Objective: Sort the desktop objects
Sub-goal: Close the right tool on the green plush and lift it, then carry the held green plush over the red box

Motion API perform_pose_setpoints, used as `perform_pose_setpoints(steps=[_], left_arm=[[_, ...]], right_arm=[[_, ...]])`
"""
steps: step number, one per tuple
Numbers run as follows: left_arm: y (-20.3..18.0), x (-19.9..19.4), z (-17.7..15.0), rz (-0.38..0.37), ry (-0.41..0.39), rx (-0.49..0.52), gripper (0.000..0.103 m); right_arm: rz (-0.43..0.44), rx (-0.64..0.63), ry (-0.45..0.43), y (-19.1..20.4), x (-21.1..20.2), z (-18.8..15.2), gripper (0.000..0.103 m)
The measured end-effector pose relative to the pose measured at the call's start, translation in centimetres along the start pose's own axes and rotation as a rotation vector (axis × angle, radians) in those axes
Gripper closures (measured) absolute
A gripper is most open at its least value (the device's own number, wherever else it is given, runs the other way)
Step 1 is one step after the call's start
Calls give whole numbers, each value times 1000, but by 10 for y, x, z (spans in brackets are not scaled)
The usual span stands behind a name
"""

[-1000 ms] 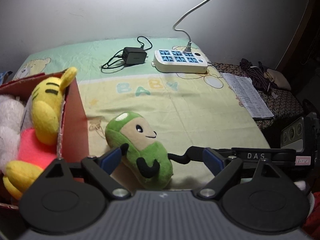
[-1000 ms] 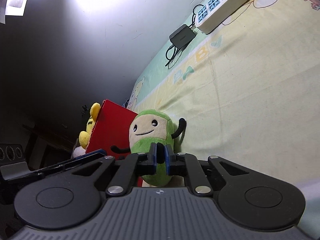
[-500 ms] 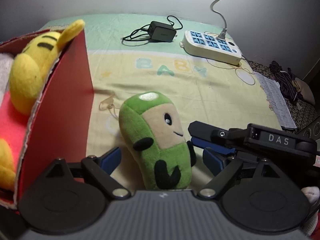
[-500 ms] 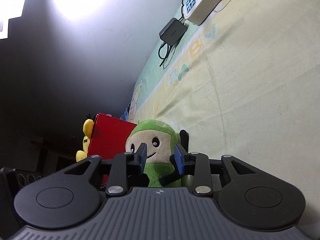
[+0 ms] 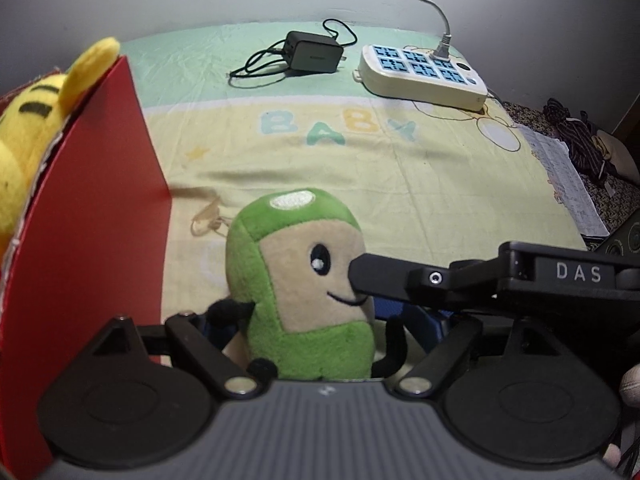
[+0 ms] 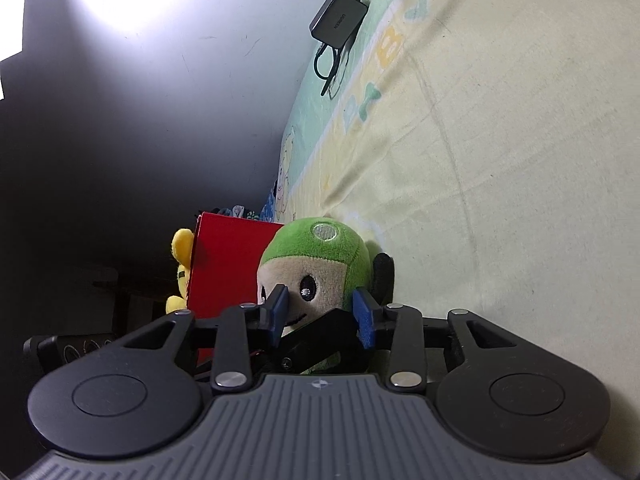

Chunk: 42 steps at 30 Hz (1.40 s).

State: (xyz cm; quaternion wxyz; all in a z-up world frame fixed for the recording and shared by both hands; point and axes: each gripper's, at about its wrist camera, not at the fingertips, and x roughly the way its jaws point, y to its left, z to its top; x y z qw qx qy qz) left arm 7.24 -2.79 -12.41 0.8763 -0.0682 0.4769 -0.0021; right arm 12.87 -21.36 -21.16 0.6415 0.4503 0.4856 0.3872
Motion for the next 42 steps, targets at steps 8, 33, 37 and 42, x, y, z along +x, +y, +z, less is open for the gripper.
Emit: perform_pose_setpoints(steps=[8,33,37,42], left_arm=[[-35,-25,-8,-40,-66,112,18],[100,-214,-26,-34,-562,293,16],[136,-226,-30,-16,-585,298,16],[170,-232,-32,-10,-616,310,15]], right_arm=[[29,-4,-97,11,-44,-18,64],[242,-311,-274,190,35,-114,64],[253,-338,-259,207,67,-127,64],[229,-389,-272,220,95,-138,64]])
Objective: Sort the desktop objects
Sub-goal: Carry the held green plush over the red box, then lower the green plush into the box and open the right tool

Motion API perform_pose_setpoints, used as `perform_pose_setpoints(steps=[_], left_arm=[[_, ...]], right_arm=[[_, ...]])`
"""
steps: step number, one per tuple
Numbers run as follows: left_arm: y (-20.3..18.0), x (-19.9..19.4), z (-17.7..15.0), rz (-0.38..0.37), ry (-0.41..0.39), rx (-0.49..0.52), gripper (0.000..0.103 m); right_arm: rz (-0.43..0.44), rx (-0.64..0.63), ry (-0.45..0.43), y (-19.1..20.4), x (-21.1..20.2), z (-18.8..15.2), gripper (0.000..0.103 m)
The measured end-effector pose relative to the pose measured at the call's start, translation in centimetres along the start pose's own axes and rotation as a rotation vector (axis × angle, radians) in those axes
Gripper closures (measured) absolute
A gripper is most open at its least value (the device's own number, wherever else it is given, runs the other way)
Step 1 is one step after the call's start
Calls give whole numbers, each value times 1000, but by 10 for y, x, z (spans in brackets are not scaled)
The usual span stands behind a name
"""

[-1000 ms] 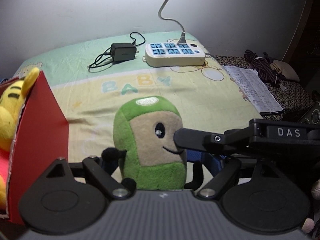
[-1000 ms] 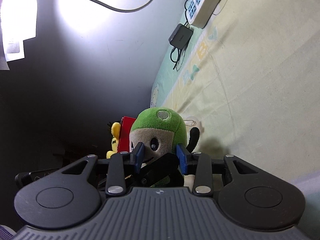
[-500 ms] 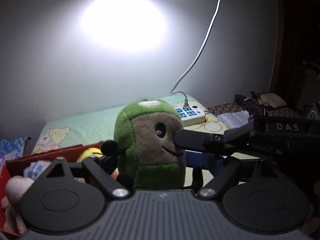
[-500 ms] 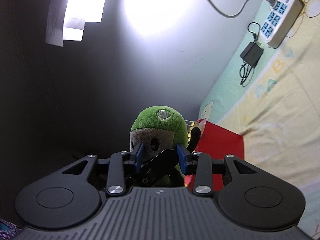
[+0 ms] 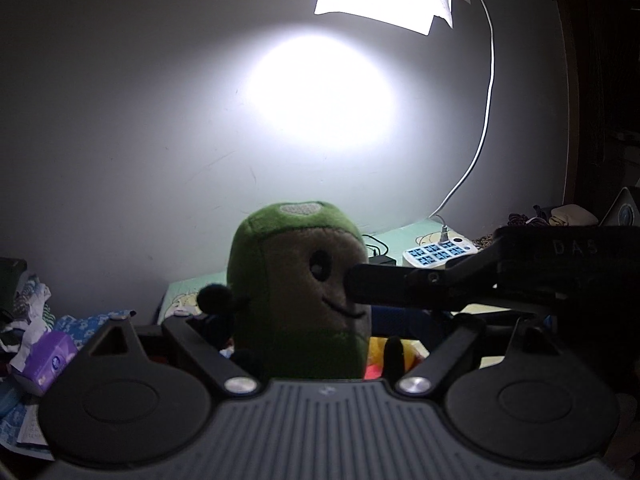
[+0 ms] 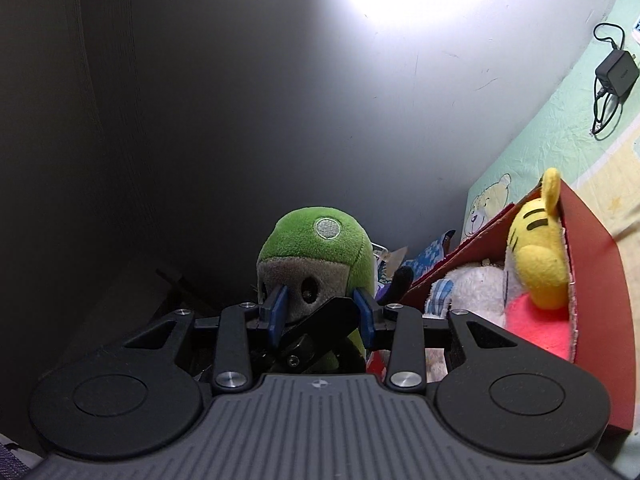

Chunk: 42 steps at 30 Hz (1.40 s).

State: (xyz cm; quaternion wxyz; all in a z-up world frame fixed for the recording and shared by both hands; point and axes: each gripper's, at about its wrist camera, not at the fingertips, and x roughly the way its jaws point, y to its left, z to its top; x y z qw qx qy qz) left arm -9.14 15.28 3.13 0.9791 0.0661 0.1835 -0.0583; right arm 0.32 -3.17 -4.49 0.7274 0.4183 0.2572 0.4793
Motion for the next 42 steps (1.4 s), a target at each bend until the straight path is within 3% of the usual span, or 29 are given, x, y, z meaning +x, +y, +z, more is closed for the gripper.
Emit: perform_pose_setpoints(steps=[5,10,18,21,25,36,42], left_arm=[[15,11,-22,-19,40,31,15],[6,30,-46,-21,101,101,15],[-6,37,-56,-105,114,112,16],[-8,34,-62,-101,98,144,15],[-8,21,-65,-132,91,186,16],[36,11,-71,-184,192,82,15],[25,33,-75,-180,193,73,15]], right_arm=[[-105,-54,14,-8,12,-16,63],[-269,-172,32,-13,13,-31,65],[-382,-233,18,-12,14,-33,65],[-414,-253,25,-12,18,-36,66],[-378,-276,15,0,15,-41,77],[-381,-297,66,9,27,-39,77],[-412,-314,78,6,41,-40,73]])
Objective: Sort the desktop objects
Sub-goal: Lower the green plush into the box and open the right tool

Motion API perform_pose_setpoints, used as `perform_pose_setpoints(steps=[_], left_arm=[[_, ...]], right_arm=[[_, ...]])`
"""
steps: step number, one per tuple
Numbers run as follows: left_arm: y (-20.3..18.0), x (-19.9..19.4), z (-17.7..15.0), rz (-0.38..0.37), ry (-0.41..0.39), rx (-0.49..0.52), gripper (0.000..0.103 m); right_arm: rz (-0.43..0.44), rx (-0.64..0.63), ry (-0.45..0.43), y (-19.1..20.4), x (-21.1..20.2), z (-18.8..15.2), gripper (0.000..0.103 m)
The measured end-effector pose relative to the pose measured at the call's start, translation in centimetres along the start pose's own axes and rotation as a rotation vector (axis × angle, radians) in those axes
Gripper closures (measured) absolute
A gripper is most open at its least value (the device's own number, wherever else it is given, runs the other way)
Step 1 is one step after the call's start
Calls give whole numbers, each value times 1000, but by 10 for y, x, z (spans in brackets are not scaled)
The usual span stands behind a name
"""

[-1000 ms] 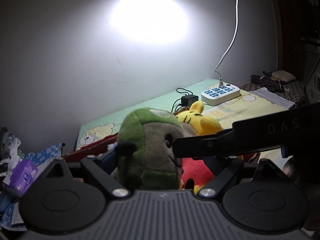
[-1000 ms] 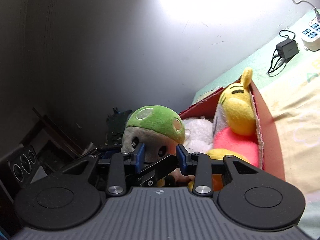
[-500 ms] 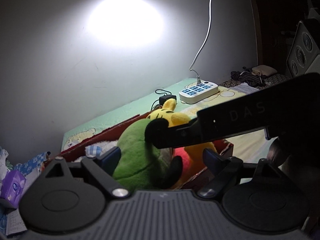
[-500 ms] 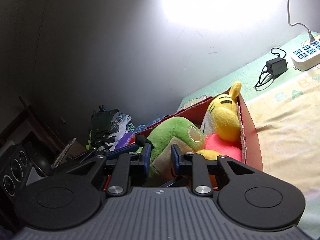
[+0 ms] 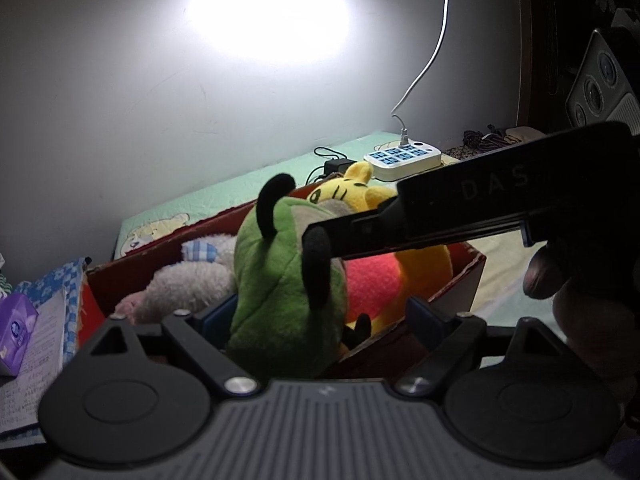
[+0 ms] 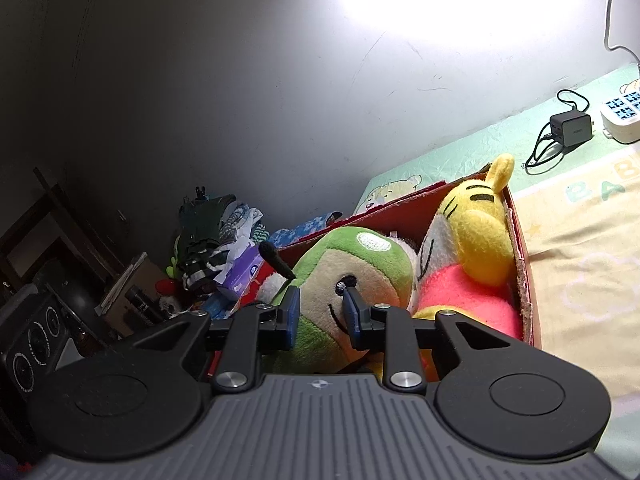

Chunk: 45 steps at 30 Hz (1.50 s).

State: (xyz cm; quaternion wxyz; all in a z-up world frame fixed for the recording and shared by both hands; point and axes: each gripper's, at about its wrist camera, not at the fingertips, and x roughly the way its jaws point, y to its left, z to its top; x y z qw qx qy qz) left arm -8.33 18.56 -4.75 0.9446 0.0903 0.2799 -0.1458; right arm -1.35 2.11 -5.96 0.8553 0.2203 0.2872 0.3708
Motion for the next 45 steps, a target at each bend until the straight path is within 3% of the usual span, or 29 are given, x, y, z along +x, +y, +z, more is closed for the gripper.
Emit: perform_pose_setpoints(steps=[4,7,12,17,22,26,36,45], left_arm=[[2,16,7,-94,22,-64,15],[-3,18,4,-95,4,-52,14],[13,18,-4,-162,50,-83,15],[5,21,-15,-108,118,-6,15],[7,23,-15,-110,127,-38,15],[7,23,-13,-110,129,-43,15],[8,-4,2,-74,48,-43,15],[17,-6,21,28,20,-134,15]], right_arm=[[-30,5,-24,-7,-2,9,73],[-44,-15,28,-9,1,11,73],[-51,-63,74,-1,4,2,73],[-73,-78,110,7,14,-7,73],[-78,-20,147,-2,14,-8,73],[-93,-45,150,2,13,-8,74],[-104,-81,50,15,-4,-2,72],[-260,-94,-61,15,-26,1,68]])
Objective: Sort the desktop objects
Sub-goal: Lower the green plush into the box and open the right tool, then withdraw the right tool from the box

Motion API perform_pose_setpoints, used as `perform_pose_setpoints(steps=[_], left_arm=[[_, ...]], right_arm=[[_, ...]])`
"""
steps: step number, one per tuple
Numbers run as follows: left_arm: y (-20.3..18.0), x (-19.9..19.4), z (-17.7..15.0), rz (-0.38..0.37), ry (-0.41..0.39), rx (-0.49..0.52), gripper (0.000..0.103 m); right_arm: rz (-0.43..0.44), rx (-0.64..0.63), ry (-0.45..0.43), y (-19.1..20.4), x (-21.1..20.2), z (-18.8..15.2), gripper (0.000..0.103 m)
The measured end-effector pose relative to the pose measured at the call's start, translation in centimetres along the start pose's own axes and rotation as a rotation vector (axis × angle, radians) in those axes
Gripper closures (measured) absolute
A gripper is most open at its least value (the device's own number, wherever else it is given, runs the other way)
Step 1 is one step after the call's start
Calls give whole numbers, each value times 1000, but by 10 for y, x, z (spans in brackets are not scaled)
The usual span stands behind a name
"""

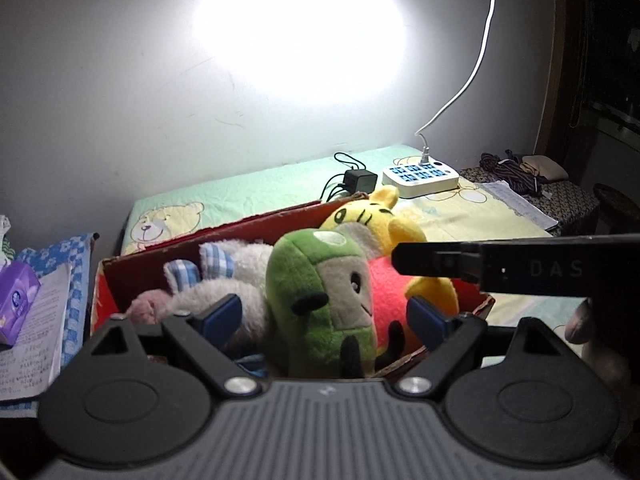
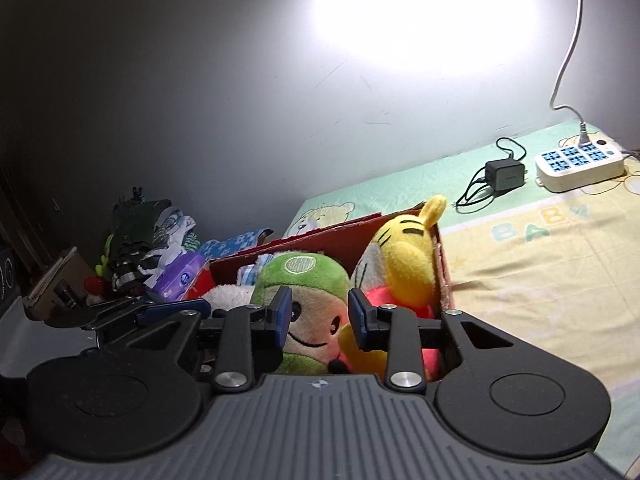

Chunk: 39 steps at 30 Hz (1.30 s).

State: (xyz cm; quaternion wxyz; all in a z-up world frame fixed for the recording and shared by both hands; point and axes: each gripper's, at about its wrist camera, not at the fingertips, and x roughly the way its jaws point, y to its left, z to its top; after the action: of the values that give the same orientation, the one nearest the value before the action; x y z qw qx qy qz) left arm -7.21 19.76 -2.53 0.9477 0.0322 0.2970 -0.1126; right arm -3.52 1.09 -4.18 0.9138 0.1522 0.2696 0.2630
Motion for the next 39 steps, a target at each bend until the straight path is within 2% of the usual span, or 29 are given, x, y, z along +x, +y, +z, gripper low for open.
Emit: perform_pose_setpoints(steps=[2,5,8,13,21,28,36,39], left_arm=[[-4,6,3,15,37,-12,15],[-12,15,8,81,94,-16,15],[-18,16,15,112,133,-49,15],[-27,20,24,161,194,-126,15],[-70,30,33,260,241,-145,15],[-111,38,37,283,260,-150,15],[-152,58,31,279,332,-188,15],[-168,67,29,282,350,-178,15]], right_arm=[[-53,-8,-3,-1,-3,0,63],[-114,-6,-14,-5,-8,-1,63],[-110,27,-21,-14,-15,2,64],[-123,14,-10,-26,-22,8,63],[-122,-35,27,-44,-42,19,63],[-152,-47,62,-72,-60,26,63],[-253,-44,111,-104,-72,23,60],[-304,-23,117,-117,-77,21,49]])
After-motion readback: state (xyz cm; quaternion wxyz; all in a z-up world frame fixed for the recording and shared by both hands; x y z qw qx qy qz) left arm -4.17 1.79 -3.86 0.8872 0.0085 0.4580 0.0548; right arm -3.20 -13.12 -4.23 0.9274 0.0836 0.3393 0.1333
